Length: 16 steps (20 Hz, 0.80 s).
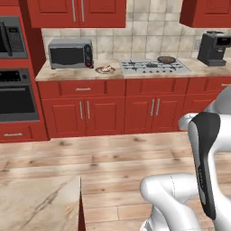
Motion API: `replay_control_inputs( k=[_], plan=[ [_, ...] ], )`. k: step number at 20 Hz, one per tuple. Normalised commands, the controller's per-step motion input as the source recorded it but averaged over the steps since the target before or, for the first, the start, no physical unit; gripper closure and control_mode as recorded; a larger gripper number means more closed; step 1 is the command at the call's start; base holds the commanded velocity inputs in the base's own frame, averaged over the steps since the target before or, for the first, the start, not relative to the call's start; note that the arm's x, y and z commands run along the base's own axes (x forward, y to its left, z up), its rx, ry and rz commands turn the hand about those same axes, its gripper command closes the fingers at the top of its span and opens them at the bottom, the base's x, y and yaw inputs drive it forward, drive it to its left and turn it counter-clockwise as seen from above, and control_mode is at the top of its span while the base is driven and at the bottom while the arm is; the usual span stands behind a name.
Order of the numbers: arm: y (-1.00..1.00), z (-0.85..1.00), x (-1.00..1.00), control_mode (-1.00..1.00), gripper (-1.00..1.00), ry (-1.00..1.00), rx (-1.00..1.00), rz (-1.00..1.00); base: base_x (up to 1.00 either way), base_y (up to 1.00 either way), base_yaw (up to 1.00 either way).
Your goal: Place the cold items (kiwi and avocado) from the fridge in one tupperware on the dining counter. Place the warm items (kebab skewer and hot dog) in the stove area in another tupperware.
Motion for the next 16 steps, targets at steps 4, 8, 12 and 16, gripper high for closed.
replay_control_inputs(
  k=[4,8,12,16],
  plan=[
    [0.0,0.0,0.0,1.0,1.0,0.0,0.0,0.0,1.0,-0.21,0.38],
    [0.0,0.0,0.0,1.0,1.0,0.0,0.0,0.0,0.91,-0.13,0.7],
    [0.0,0.0,0.0,1.0,1.0,0.0,0.0,0.0,0.52,-0.39,0.77],
    [0.0,0.0,0.0,1.0,1.0,0.0,0.0,0.0,0.04,-0.33,0.89]
  ],
)
